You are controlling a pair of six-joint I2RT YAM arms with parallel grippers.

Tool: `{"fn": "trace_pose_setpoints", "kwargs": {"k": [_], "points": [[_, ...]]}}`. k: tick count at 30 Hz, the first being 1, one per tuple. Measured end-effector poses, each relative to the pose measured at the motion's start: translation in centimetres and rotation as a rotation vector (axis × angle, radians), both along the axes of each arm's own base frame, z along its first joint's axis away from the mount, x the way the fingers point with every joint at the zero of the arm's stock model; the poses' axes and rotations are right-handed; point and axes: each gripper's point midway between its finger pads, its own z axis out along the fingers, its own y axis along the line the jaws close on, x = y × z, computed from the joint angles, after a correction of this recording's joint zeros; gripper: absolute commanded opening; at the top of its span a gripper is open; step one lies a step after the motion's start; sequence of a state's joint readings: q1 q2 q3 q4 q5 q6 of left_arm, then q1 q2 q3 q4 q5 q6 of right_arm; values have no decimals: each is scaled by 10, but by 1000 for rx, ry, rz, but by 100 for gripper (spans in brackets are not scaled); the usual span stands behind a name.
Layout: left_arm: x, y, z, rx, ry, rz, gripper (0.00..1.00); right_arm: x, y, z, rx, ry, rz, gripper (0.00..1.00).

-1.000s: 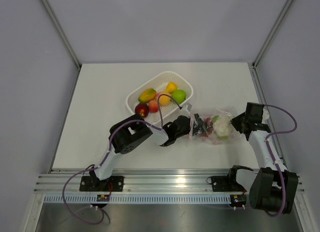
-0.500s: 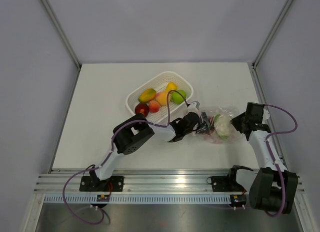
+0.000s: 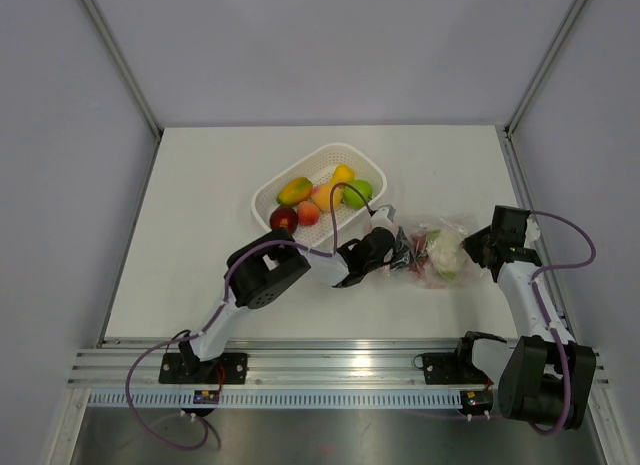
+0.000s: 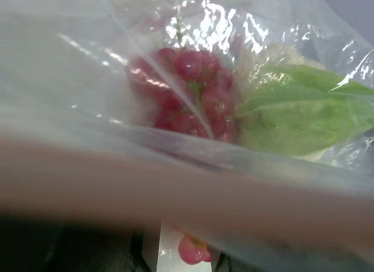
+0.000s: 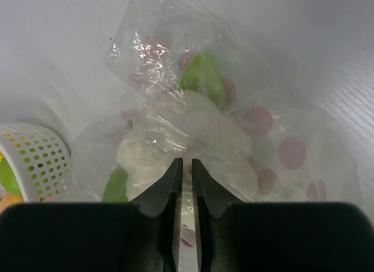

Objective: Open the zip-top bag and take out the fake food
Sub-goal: Pick up the fake fruit from the zipper food storage bag.

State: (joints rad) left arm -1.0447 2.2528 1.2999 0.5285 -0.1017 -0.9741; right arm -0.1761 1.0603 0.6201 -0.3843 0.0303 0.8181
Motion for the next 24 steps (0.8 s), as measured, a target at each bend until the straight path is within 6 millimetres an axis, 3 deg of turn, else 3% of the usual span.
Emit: {"fn": "trace_pose_setpoints", "kwargs": {"k": [14, 24], "points": [[-8, 49, -1, -41, 15, 35, 29, -10, -13, -3, -11, 33, -118, 18], [-19, 69, -2, -21, 20, 37, 26, -15, -20, 0, -33, 32, -165, 18]]}}
